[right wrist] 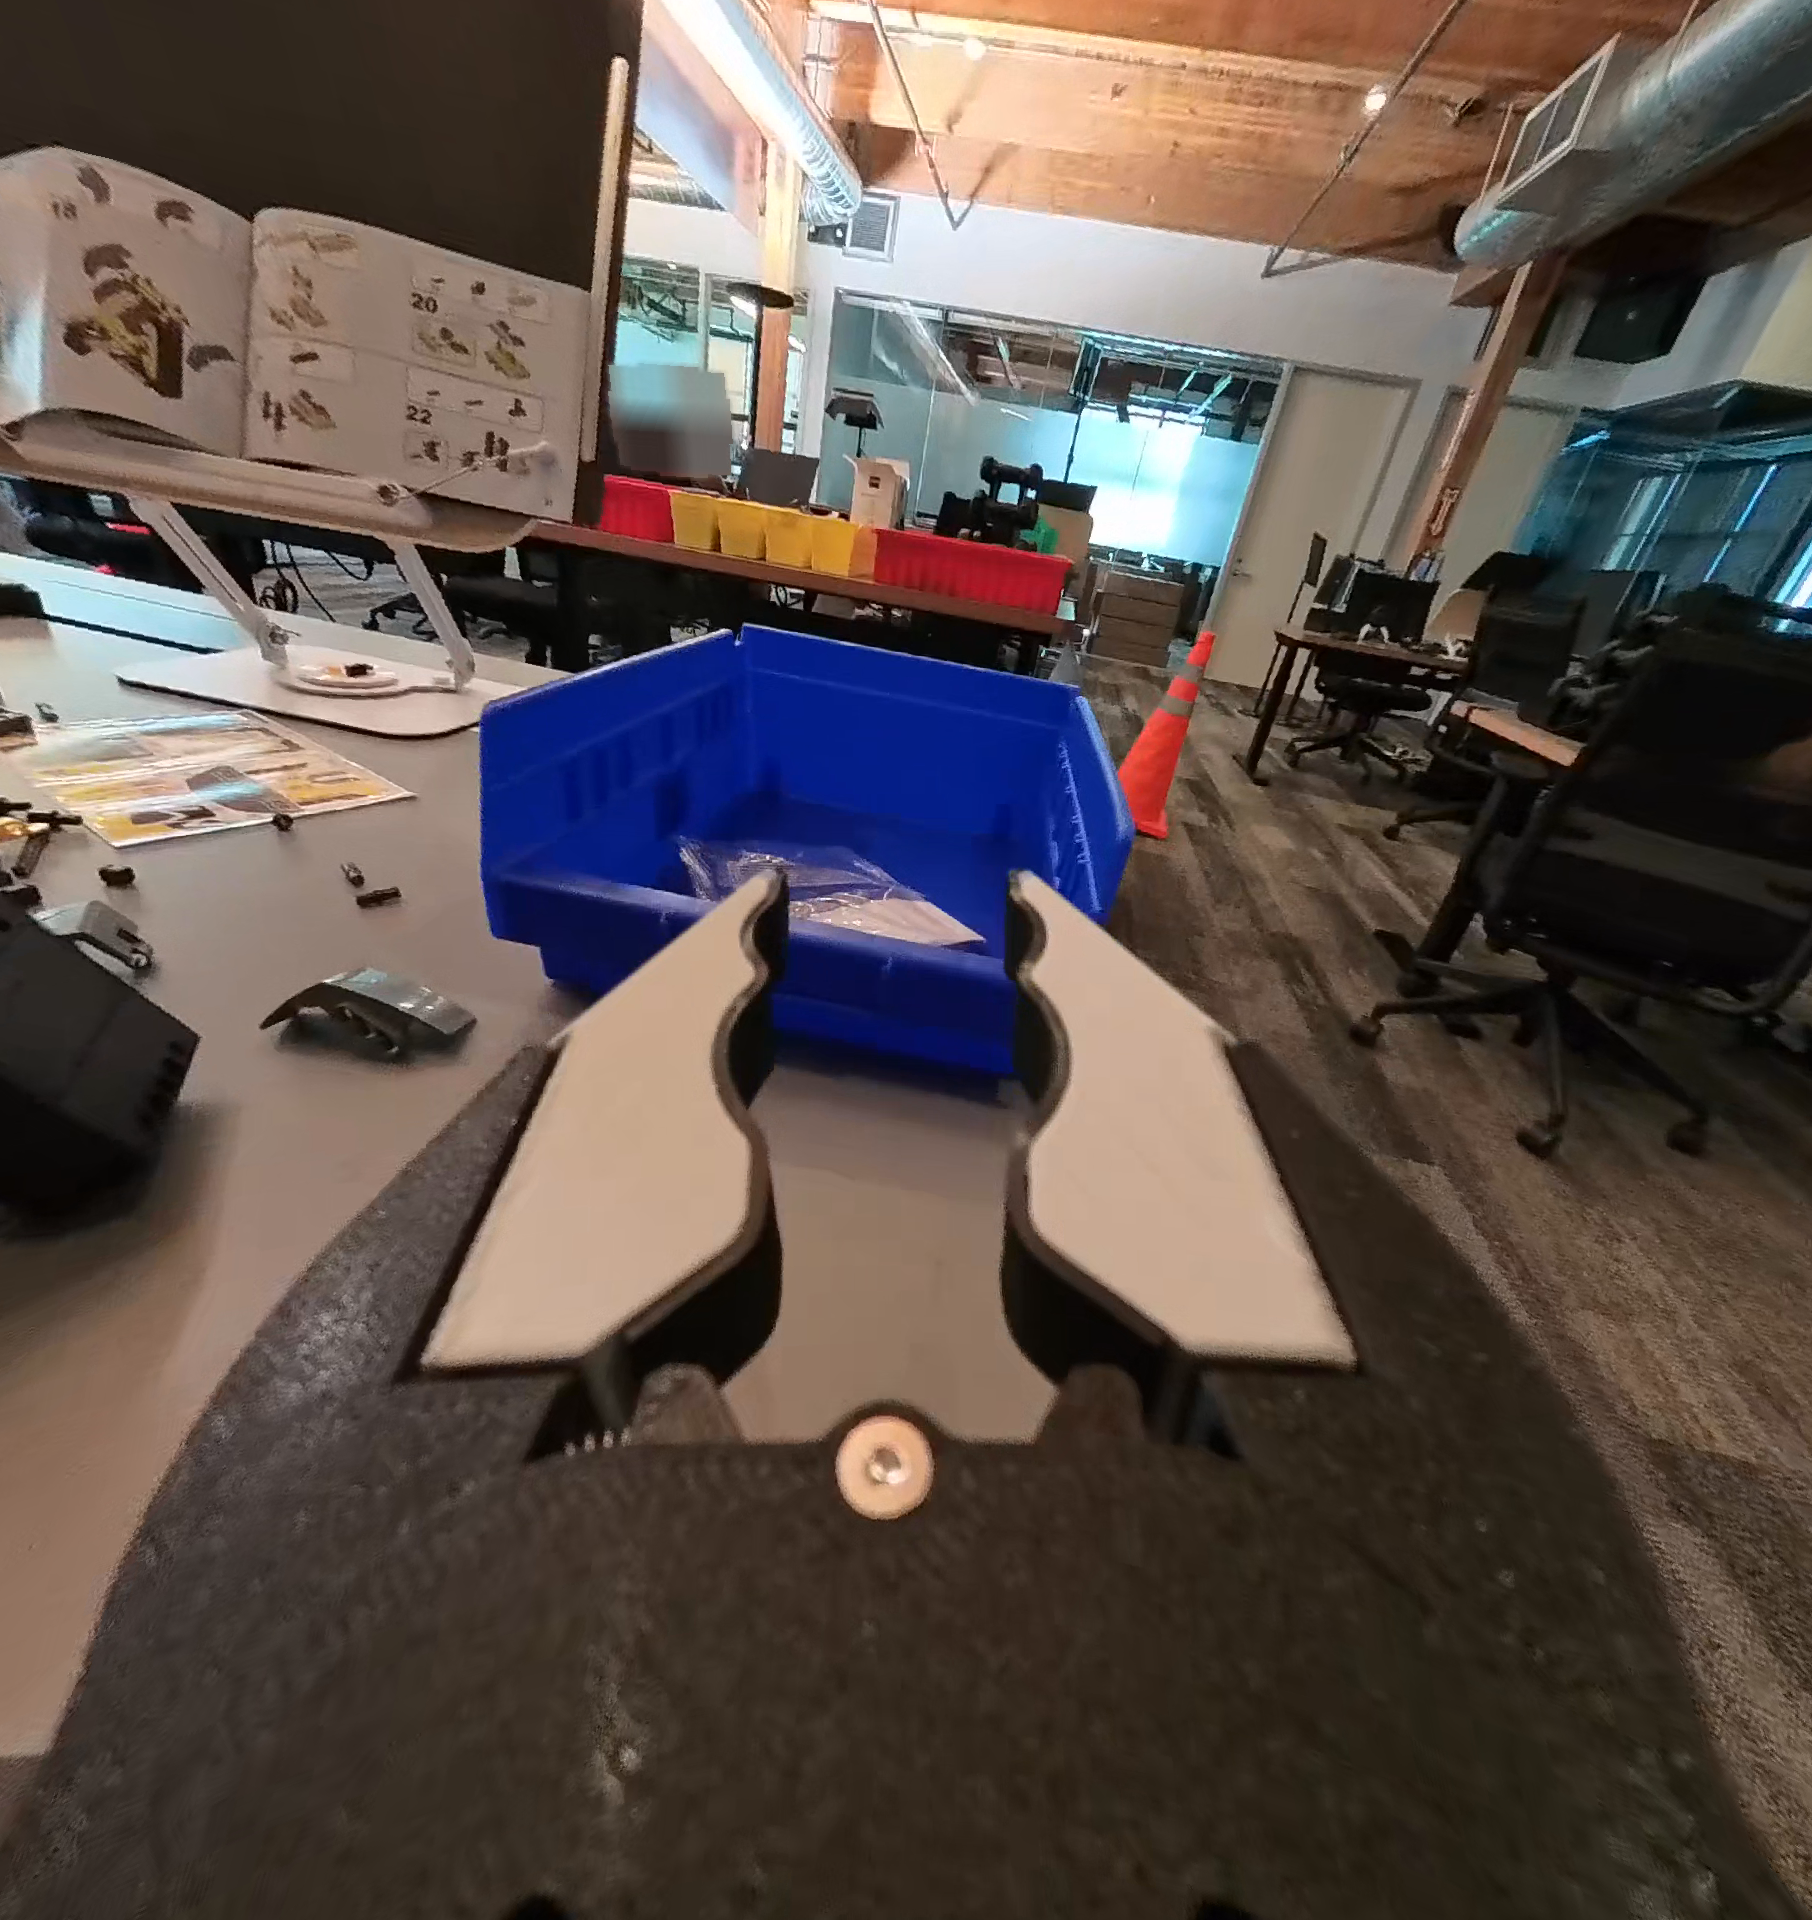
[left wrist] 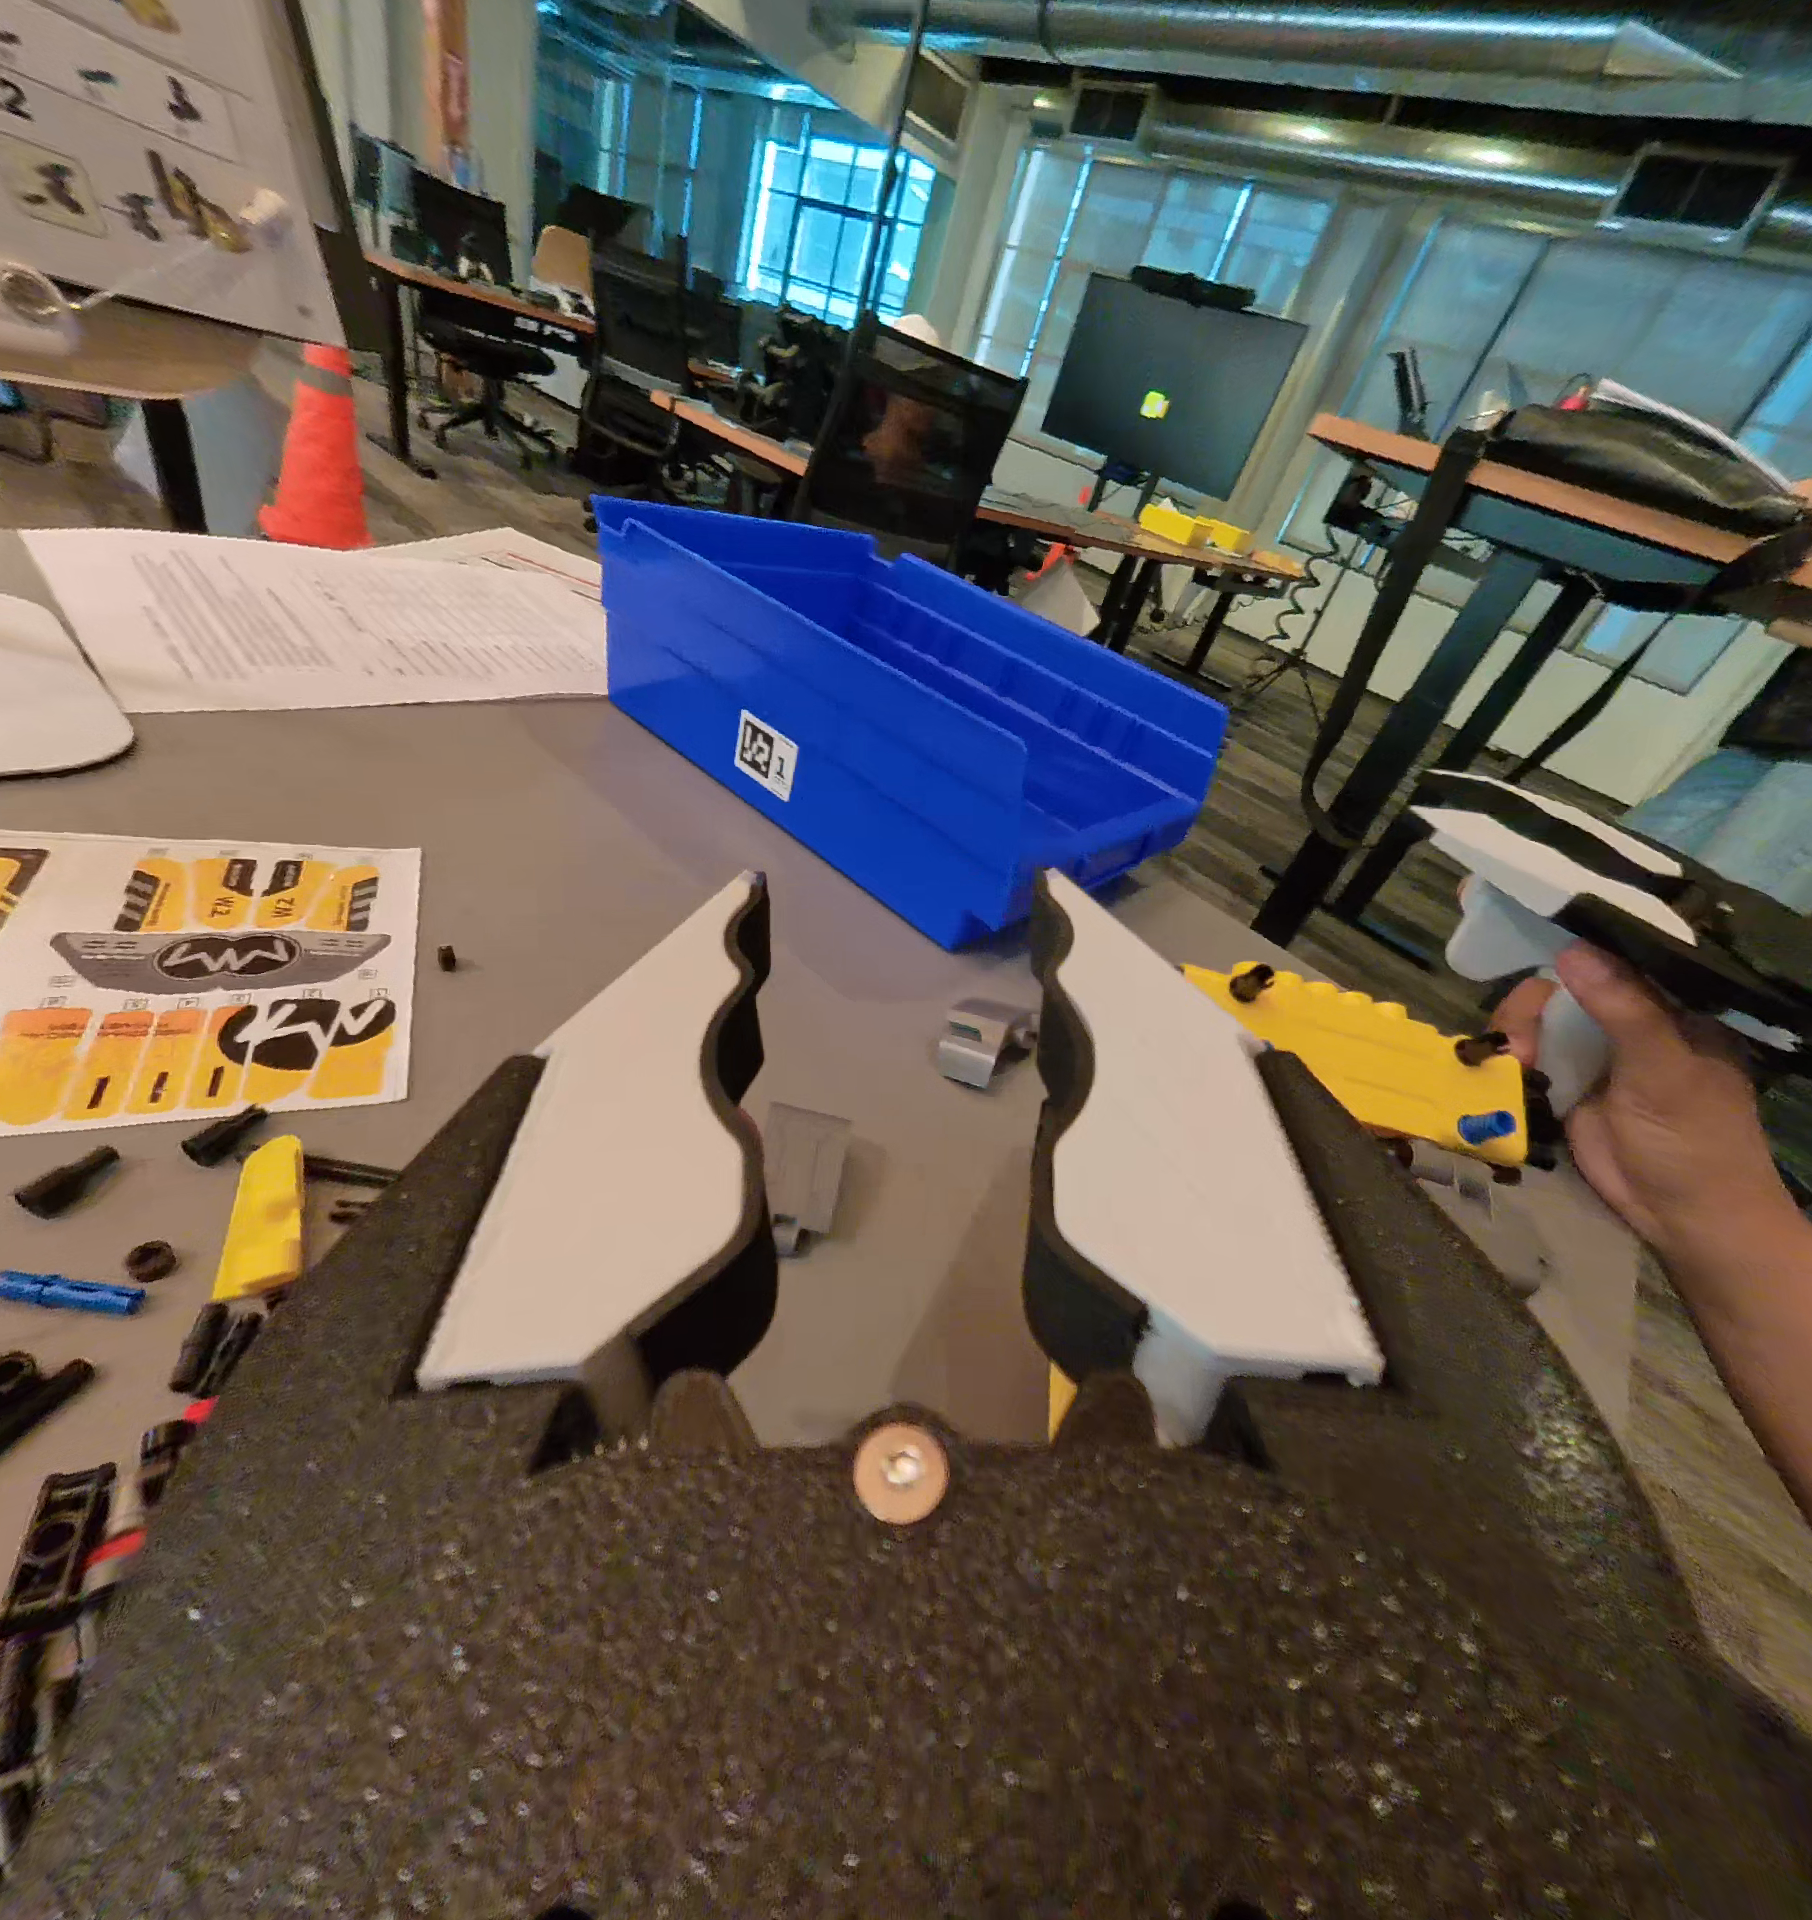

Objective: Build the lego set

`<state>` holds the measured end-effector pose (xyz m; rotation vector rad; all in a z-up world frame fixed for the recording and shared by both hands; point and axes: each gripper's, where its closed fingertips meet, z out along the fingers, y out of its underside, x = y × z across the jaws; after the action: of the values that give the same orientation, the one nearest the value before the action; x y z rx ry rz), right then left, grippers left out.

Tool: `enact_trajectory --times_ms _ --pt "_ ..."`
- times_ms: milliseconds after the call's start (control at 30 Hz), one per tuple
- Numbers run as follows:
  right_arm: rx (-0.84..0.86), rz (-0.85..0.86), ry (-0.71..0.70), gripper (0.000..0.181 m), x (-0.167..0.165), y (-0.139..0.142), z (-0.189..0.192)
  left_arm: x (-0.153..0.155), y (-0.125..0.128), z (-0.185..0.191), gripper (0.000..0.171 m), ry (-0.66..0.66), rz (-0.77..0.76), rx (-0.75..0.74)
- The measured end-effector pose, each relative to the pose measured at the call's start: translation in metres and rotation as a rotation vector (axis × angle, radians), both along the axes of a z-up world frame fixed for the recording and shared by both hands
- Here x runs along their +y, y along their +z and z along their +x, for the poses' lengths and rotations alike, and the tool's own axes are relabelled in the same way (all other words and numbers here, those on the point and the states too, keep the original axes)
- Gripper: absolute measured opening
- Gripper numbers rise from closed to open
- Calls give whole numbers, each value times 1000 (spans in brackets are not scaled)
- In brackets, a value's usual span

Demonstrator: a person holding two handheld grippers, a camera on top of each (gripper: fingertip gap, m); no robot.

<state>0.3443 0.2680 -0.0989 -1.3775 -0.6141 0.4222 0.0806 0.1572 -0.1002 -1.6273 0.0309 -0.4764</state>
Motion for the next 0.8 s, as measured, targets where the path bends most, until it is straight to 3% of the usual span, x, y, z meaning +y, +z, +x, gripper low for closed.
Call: enact_trajectory --times_ms 800 --pt "54 5 38 41 -3 5 4 2 -7 -3 48 40 -9 31"
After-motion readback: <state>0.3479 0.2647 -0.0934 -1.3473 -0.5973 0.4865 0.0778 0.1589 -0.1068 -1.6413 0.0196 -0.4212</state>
